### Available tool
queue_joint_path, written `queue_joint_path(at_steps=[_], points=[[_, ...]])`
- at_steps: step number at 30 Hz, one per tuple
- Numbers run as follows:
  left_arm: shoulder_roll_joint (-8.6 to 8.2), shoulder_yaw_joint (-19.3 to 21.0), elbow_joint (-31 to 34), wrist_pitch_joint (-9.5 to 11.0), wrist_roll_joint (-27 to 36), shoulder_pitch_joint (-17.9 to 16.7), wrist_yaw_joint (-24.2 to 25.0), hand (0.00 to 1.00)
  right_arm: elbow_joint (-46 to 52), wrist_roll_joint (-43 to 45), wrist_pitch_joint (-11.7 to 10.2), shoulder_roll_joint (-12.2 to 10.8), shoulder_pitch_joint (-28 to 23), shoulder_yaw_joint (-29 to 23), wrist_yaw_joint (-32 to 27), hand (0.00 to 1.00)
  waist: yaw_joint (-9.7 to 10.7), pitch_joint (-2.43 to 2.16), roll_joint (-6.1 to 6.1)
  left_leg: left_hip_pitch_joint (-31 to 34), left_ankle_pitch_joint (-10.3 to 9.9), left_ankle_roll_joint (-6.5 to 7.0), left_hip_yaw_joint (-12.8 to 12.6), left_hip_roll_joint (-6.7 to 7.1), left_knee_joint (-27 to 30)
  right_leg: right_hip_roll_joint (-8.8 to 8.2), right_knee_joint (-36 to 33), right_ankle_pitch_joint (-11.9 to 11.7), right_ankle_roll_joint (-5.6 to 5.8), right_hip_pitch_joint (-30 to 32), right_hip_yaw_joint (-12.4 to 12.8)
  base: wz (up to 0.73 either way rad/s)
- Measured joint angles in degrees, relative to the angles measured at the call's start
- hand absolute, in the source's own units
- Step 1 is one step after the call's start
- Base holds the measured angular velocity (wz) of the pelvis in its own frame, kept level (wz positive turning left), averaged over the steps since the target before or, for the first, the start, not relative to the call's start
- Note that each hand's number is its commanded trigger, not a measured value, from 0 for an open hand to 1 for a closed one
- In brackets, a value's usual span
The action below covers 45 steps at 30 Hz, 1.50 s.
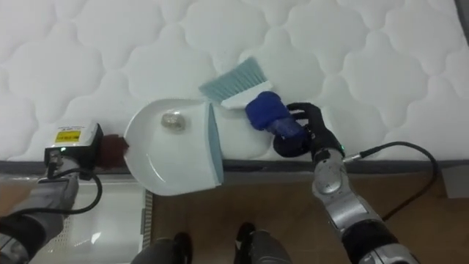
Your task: Clean bed
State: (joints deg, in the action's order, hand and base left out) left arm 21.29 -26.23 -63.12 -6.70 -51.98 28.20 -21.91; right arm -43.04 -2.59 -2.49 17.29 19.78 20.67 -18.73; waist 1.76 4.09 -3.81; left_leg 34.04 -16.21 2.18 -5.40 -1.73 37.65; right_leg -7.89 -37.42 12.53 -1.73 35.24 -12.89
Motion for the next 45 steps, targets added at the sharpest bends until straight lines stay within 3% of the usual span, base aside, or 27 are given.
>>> queue_joint_path(at_steps=[7,10,12,17,22,25,27,30,32,35,37,40,45], points=[[0.08,0.2,-0.7,0.9,1.0,0.0,-2.3,1.0,-0.2,-3.9,0.0,0.0,-0.1,-0.1,-1.2,0.0,-0.3,0.06,0.17,-1.2,0.0,-0.03,0.0,-0.38,-0.1,0.13,0.8,-0.3,-0.18,-1.3,0.0,0.0],[0.08,1.5,-0.8,1.3,2.1,-0.5,-3.1,1.0,-2.0,-2.2,0.0,0.0,-0.2,-0.6,-1.9,0.0,-0.7,0.06,0.9,-2.3,0.0,-0.03,-0.2,-0.37,-0.6,0.49,1.1,-0.4,-0.15,-2.2,0.2,-0.05],[0.09,3.4,-0.7,2.3,3.0,-1.3,-3.4,1.0,-2.0,-1.4,0.0,0.1,-0.3,-2.0,-2.5,0.0,-1.0,-0.04,2.42,-2.8,0.0,-0.03,-0.1,-0.62,-1.1,0.97,2.4,-1.0,-0.06,-2.9,0.3,-0.1],[0.07,8.2,1.9,3.0,3.1,-2.9,-3.7,1.0,-2.0,-0.8,0.0,0.4,-1.1,-4.1,-3.3,0.0,-1.9,-0.7,3.59,-5.8,0.1,-0.11,-0.3,-0.35,-3.1,0.93,3.7,-1.1,0.01,-5.3,0.3,-0.03],[-0.17,11.9,6.5,4.5,5.0,-9.5,-5.2,1.0,-2.0,0.6,0.0,0.4,-1.6,-6.3,-3.8,0.0,-2.2,-1.67,4.26,-12.4,0.3,-0.29,-0.6,-0.3,-7.1,1.03,6.7,-1.3,0.42,-11.6,0.1,0.0],[-0.48,13.7,8.0,4.7,5.3,-13.2,-5.1,1.0,-1.6,1.0,0.0,0.4,-3.0,-6.3,-4.4,0.0,-2.5,-2.2,4.42,-17.0,0.4,-0.4,-0.1,0.49,-9.9,1.16,8.3,-0.9,1.02,-16.4,0.1,0.13],[-0.79,13.7,11.2,4.9,5.6,-15.7,-4.8,1.0,0.7,2.7,0.0,1.3,-6.2,-6.6,-4.7,0.0,-2.2,-3.04,4.65,-19.2,0.9,-0.29,2.1,1.4,-11.5,1.49,10.1,-0.4,1.8,-19.8,0.1,0.55],[-1.75,13.7,15.3,5.5,7.7,-19.3,-3.5,1.0,6.8,3.7,0.0,1.2,-12.6,-8.9,-6.0,0.0,-1.2,-3.46,5.13,-22.2,1.3,-0.13,6.6,2.5,-13.0,2.51,13.7,0.1,2.81,-25.4,1.8,0.78],[-2.52,14.4,17.0,5.5,9.3,-21.1,-2.2,1.0,9.0,4.5,0.0,0.8,-14.8,-11.0,-6.0,0.0,-0.8,-3.75,5.37,-23.7,1.5,-0.01,8.2,3.0,-13.7,3.19,15.5,0.2,3.07,-27.9,2.9,0.57],[-3.3,17.1,20.6,5.9,10.8,-25.5,-0.8,1.0,12.9,5.9,-0.9,0.3,-16.2,-12.2,-6.1,0.0,-1.0,-4.02,5.42,-26.0,2.1,-0.06,9.1,3.42,-16.0,3.23,17.0,0.1,3.23,-30.1,3.1,0.18],[-3.8,18.1,21.4,6.2,11.6,-26.6,0.1,1.0,14.8,7.0,-1.6,0.3,-17.4,-12.7,-6.1,0.0,-1.7,-4.19,5.23,-27.3,2.5,-0.17,9.6,3.53,-17.3,3.29,17.9,0.1,3.23,-31.4,3.0,0.15],[-4.35,19.3,26.2,6.6,12.7,-29.9,0.4,1.0,18.3,7.8,-1.8,-0.6,-19.6,-12.6,-6.2,0.0,-2.2,-4.3,5.01,-28.2,2.7,-0.53,12.2,3.73,-18.0,3.75,19.8,0.1,3.15,-34.1,1.6,0.46],[-5.26,19.5,30.9,6.8,13.2,-33.5,0.4,1.0,21.9,11.0,-1.8,-1.4,-20.4,-12.4,-6.0,0.0,-5.5,-4.34,4.96,-28.4,3.3,-1.44,16.3,4.45,-17.9,4.63,21.7,0.2,3.02,-36.4,1.8,0.42]])
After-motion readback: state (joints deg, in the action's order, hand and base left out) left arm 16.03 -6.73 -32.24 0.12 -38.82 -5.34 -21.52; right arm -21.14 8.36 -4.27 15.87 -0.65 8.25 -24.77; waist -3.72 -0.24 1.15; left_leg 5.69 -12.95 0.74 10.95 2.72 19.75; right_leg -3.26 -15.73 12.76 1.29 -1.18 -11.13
